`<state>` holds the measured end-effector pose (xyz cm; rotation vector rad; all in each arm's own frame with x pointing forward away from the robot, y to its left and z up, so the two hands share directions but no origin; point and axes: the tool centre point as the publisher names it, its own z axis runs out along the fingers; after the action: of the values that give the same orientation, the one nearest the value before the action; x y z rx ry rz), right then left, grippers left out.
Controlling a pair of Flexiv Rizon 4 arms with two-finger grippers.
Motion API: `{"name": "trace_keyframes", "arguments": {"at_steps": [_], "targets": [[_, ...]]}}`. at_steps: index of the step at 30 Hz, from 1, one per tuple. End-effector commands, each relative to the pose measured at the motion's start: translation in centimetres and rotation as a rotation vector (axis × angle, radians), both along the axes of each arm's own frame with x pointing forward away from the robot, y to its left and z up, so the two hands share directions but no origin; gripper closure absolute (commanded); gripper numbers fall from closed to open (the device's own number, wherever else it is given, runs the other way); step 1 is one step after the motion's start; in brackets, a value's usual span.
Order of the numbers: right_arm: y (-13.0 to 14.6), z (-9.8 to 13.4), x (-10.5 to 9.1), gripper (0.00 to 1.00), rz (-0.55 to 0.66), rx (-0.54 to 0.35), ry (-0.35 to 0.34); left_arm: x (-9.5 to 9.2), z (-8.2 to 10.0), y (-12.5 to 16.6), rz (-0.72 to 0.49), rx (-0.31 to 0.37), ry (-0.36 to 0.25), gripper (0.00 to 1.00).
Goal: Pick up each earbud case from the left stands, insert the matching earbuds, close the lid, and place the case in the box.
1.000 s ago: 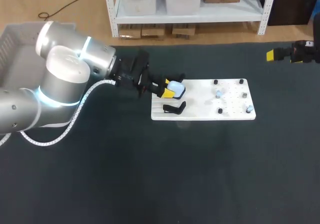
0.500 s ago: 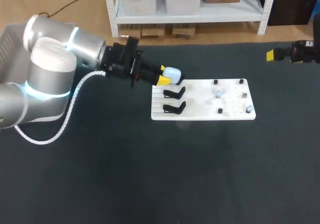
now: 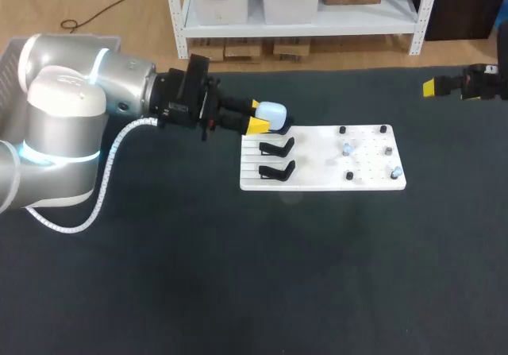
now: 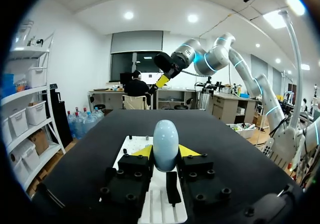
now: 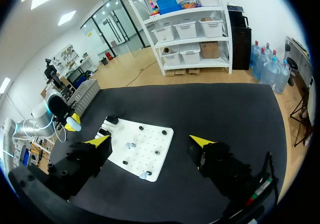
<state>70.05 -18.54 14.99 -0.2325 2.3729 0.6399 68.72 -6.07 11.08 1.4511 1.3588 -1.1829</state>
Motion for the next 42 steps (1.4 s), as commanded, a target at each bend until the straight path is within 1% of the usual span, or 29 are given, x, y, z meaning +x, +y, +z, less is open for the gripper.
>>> {"name": "trace_keyframes", "arguments": {"at_steps": [1, 21, 24, 28, 31, 38, 42], "targets": [[0.0, 0.0, 0.0, 0.00, 0.001, 0.000, 0.000, -0.6, 0.2, 0.2, 0.051, 0.001, -0.014, 1.00], [0.0, 0.0, 0.0, 0.00, 0.001, 0.000, 0.000, -0.6, 0.2, 0.2, 0.051, 0.001, -0.014, 1.00], [0.0, 0.0, 0.0, 0.00, 0.001, 0.000, 0.000, -1.5, 0.4, -0.3, 0.053, -0.028, -0.030, 1.00], [0.0, 0.0, 0.0, 0.00, 0.001, 0.000, 0.000, -2.0, 0.5, -0.5, 0.069, -0.090, -0.028, 1.00], [0.6, 0.0, -0.5, 0.00, 0.015, -0.002, 0.001, -2.3, 0.4, -0.7, 0.065, -0.116, -0.022, 1.00], [3.5, 0.6, -2.3, 0.00, 0.078, 0.010, 0.005, -2.7, 0.4, -0.7, 0.062, -0.169, -0.001, 1.00], [5.7, 0.3, -3.5, 0.00, 0.115, 0.021, 0.035, -2.7, 0.3, -0.6, 0.057, -0.191, 0.006, 1.00]]}}
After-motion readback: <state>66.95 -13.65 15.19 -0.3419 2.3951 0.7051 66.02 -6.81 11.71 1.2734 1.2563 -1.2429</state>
